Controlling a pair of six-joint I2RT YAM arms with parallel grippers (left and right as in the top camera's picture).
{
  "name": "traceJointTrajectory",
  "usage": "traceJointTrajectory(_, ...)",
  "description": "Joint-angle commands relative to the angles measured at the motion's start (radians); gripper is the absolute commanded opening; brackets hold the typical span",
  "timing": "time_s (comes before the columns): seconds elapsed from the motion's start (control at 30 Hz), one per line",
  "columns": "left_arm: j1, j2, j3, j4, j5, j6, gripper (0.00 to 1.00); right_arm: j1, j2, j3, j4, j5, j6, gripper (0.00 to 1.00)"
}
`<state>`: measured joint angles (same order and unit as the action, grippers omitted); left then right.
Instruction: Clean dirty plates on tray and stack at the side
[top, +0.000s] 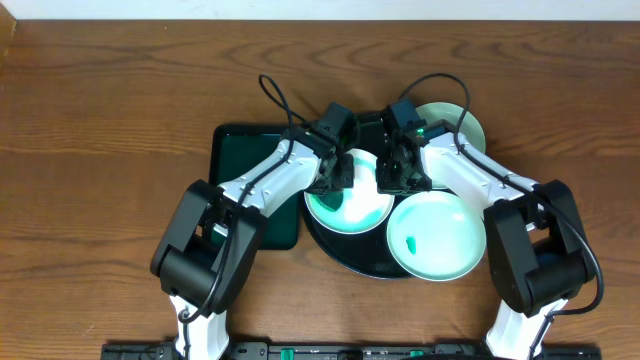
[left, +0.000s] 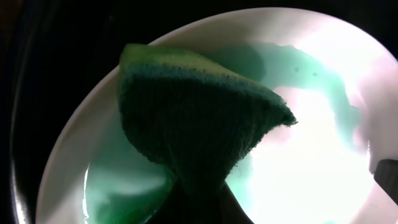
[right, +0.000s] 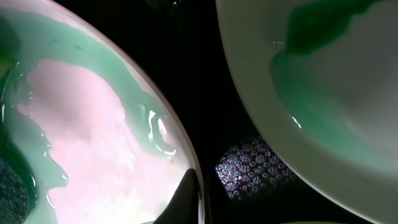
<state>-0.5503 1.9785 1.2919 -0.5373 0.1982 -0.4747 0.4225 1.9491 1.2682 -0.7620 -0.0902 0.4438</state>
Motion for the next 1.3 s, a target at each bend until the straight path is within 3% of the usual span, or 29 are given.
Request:
traceJointTrajectory(0.0,-0.042,0.058,-0.024,0.014,0.214,-0.005,0.07,0.011,0.002,-0.01,0.014,-0.035,0.004,0.01)
traceJointTrajectory(0.27,-0.014,-0.09,-0.016,0.02,0.19,-0.005,0.07,0.011,0.002,-0.01,0.014,-0.034,0.004,0.01)
traceJointTrajectory(0.57,0.007,-0.12,-0.027,-0.045,-0.087,0.001,0.07,0.011,0.002,-0.01,0.014,-0.035,0.004,0.01)
traceJointTrajectory(0.97,0.001,0.029,-0.029,-0.045,-0.067,-0.062,0.07,0.011,0.002,-0.01,0.014,-0.035,0.004,0.01)
traceJointTrajectory(1.27,-0.042,0.088,-0.029,-0.036,0.164,-0.061,0.07,0.011,0.002,-0.01,0.014,-0.035,0.004,0.01)
